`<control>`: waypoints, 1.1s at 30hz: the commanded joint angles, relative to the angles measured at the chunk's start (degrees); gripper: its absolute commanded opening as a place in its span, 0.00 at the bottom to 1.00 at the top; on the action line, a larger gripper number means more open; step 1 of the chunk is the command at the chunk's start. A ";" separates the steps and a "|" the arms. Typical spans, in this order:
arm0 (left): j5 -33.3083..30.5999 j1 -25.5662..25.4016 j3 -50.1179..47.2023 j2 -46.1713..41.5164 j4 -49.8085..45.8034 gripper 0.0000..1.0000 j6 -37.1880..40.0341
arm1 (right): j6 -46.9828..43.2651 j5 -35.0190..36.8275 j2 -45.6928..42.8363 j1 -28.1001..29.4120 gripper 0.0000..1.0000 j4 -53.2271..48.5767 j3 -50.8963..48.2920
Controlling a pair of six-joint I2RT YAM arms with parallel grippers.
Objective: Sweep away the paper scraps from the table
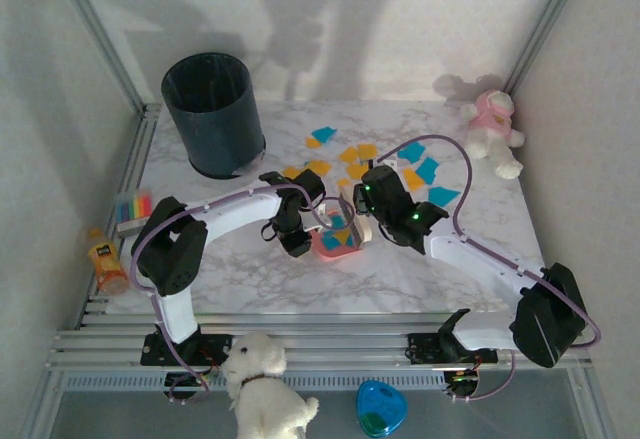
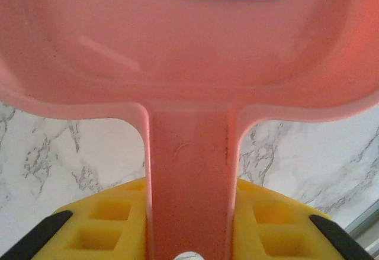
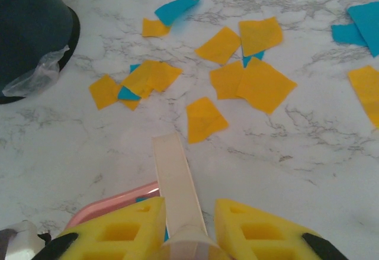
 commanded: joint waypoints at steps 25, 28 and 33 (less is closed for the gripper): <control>-0.77 -0.51 -1.53 -0.33 0.02 0.00 0.04 | -11.03 6.10 -6.51 -28.09 0.00 -4.92 -1.34; -0.84 -0.52 -1.35 -0.27 -0.07 0.00 0.11 | -12.11 4.22 -4.33 -31.58 0.00 -3.55 -0.49; -0.97 -0.49 -1.00 0.17 -0.42 0.00 0.32 | -13.36 2.18 -0.34 -35.23 0.00 -3.12 1.82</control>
